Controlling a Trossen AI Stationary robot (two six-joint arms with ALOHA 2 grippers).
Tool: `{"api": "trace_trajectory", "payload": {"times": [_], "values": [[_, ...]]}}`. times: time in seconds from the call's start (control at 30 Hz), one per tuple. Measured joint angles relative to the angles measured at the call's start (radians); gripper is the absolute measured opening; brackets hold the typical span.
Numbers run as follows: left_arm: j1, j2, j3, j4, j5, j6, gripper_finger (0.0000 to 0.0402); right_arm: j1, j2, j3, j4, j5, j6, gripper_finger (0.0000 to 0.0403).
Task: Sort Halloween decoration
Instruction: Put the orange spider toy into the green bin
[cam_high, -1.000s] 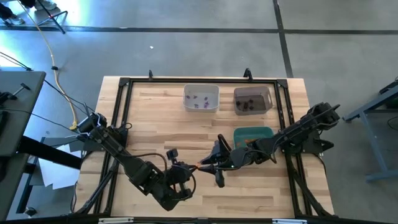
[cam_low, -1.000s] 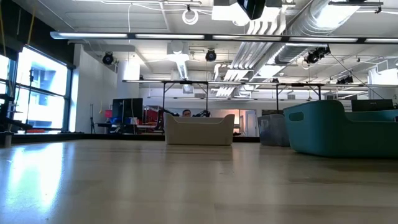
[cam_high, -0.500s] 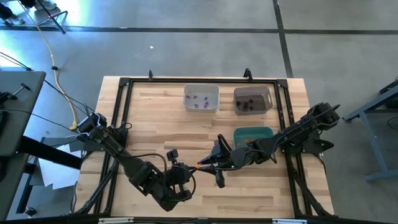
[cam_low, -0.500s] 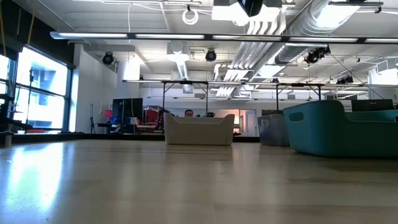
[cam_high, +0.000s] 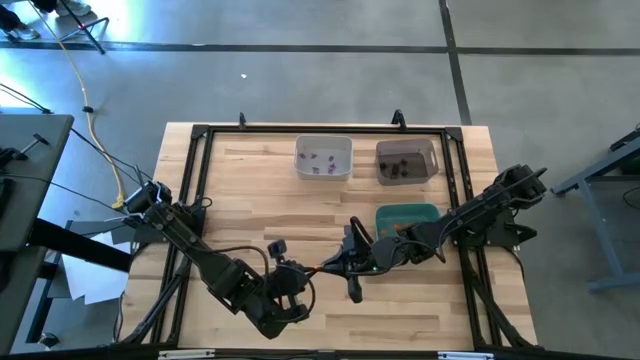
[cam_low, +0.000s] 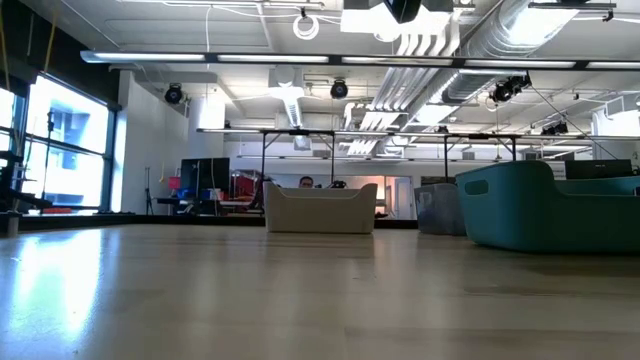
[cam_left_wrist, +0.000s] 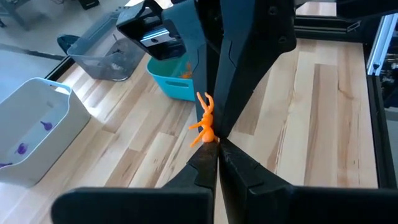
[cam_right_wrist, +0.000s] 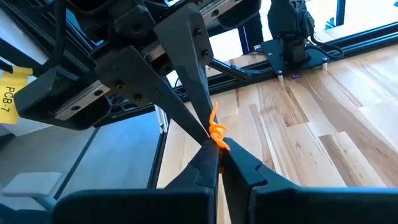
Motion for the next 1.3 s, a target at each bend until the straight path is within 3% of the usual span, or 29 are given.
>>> {"api": "trace_trajectory", "payload": {"times": [0.23,0.37,0.47,0.6,0.77,0.87,0.97,1.17,1.3], "values": [[0.003,-0.001,0.0,-0.004,0.037,-0.003,0.0024,0.0,0.0,0.0,-0.012,0.0,0.001,0.0001],[0.002,-0.002,0.0,-0.041,0.169,0.002,0.0052,-0.007,-0.023,0.0,-0.115,0.006,0.036,0.0001],[0.002,-0.008,0.0,-0.102,0.296,-0.06,0.0068,-0.023,-0.097,0.0,-0.324,0.025,0.124,0.0001],[-0.004,-0.008,0.001,-0.177,0.401,-0.182,0.0075,-0.052,-0.216,0.001,-0.759,0.066,0.317,0.0],[-0.03,0.001,0.0,-0.22,0.398,-0.238,0.0076,-0.078,-0.291,0.001,-1.337,0.106,0.62,0.0],[-0.041,0.0,0.0,-0.217,0.381,-0.237,0.0076,-0.08,-0.29,-0.001,-1.513,0.102,0.713,0.0],[-0.04,0.0,0.0,-0.216,0.357,-0.219,0.0076,-0.09,-0.288,-0.043,-1.509,0.08,0.728,0.0],[-0.034,0.0,0.0,-0.215,0.352,-0.184,0.0076,-0.137,-0.287,-0.194,-1.354,-0.08,0.651,0.0],[-0.029,0.001,0.0,-0.256,0.349,-0.191,0.0076,-0.15,-0.287,-0.242,-1.301,-0.096,0.646,0.0]]}}
